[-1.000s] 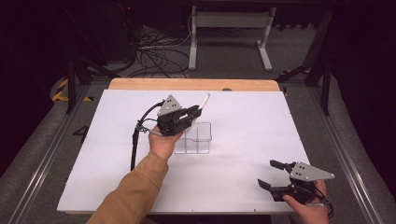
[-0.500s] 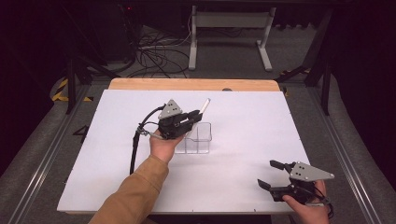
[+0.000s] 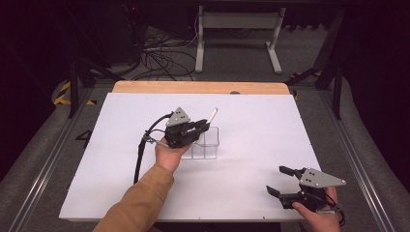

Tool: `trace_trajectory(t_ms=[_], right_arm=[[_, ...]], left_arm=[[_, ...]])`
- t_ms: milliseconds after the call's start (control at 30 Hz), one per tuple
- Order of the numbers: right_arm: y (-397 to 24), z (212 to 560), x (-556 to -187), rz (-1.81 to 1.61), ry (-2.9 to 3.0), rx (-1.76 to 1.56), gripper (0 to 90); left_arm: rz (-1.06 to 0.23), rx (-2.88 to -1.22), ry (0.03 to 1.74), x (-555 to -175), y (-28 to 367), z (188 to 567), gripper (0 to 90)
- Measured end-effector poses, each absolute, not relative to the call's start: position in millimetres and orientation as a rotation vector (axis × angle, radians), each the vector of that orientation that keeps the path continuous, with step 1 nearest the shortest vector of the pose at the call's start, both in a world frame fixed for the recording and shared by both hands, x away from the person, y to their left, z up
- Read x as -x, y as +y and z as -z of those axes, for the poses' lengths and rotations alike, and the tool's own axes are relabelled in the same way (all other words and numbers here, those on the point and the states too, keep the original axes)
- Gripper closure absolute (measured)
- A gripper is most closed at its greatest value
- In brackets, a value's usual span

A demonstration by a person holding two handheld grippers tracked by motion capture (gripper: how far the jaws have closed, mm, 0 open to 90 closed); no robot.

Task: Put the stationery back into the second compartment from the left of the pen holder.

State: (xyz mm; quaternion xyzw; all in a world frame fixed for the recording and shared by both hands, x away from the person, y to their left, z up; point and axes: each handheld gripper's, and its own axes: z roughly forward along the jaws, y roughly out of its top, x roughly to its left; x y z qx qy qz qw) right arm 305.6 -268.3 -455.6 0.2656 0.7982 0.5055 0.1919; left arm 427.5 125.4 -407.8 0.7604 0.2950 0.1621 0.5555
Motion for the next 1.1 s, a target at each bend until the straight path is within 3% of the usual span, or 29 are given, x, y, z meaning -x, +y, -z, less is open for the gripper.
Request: trace_trajectory(t_ms=[133, 300, 433, 633, 1100], right_arm=[[-268, 455, -306, -1.420, 2.239, -0.748, 19.0], [-268, 456, -307, -1.417, 2.241, -0.747, 18.9], [-267, 456, -307, -1.416, 2.243, -0.745, 18.9], [-266, 457, -307, -1.413, 2.248, -0.747, 18.7], [-261, 454, -313, -1.423, 2.251, -0.729, 18.7]], left_arm=[[-0.389, -1.797, 0.693, -424, 124, 406, 65.2], [-0.459, -1.788, 0.702, -417, 129, 399, 37.5], [-0.449, -1.767, 0.694, -411, 137, 392, 28.3], [-0.456, -1.747, 0.663, -401, 146, 383, 19.5], [-0.501, -1.788, 0.591, -374, 160, 365, 11.3]])
